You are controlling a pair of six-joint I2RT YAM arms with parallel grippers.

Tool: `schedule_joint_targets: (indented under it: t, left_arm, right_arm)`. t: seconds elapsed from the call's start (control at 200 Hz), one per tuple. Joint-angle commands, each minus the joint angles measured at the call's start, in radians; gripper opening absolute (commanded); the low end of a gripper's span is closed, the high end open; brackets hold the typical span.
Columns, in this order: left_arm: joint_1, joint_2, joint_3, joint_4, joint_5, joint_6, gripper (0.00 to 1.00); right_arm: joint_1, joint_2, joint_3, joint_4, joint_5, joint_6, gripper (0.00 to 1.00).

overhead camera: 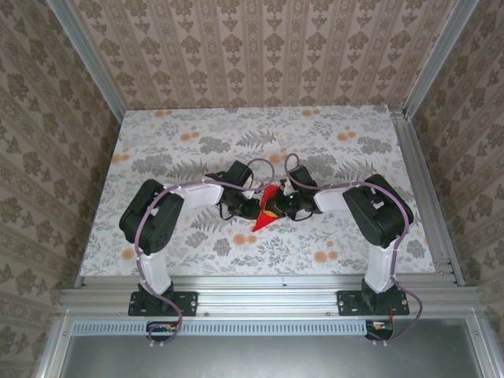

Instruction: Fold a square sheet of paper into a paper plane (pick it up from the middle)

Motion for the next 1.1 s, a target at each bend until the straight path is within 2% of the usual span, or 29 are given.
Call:
schedule_joint_targets:
  t: [0.0, 0.23, 0.34, 0.51, 0.69, 0.945, 1.095]
  left_arm:
    - [-0.035, 0.01, -0.03, 0.019, 0.04, 0.008, 0.13]
    - [-0.033, -0.034, -0.029, 0.034, 0.071, -0.022, 0.16]
    - [-0.034, -0.078, -0.014, 0.015, 0.049, -0.036, 0.21]
    - [-0.037, -0.161, -0.027, 0.022, 0.044, -0.079, 0.22]
    - [-0.06, -0.183, -0.064, 0.053, 0.062, -0.119, 0.22]
    - [-0.084, -0.156, -0.159, 0.205, 0.111, -0.187, 0.16]
    - [-0.087, -0.129, -0.179, 0.236, 0.107, -0.188, 0.13]
  right_arm:
    - [0.002, 0.017, -0.02, -0.131, 0.07, -0.068, 0.08]
    - [-0.004, -0.003, -0.041, -0.197, 0.114, -0.125, 0.08]
    - [-0.007, 0.001, -0.054, -0.189, 0.113, -0.127, 0.07]
    - [-0.012, 0.003, -0.065, -0.176, 0.107, -0.122, 0.07]
    - [-0.015, 0.008, -0.073, -0.143, 0.09, -0.11, 0.06]
    - [-0.019, 0.009, -0.072, -0.127, 0.065, -0.103, 0.06]
    - [-0.023, 0.01, -0.069, -0.126, 0.062, -0.102, 0.05]
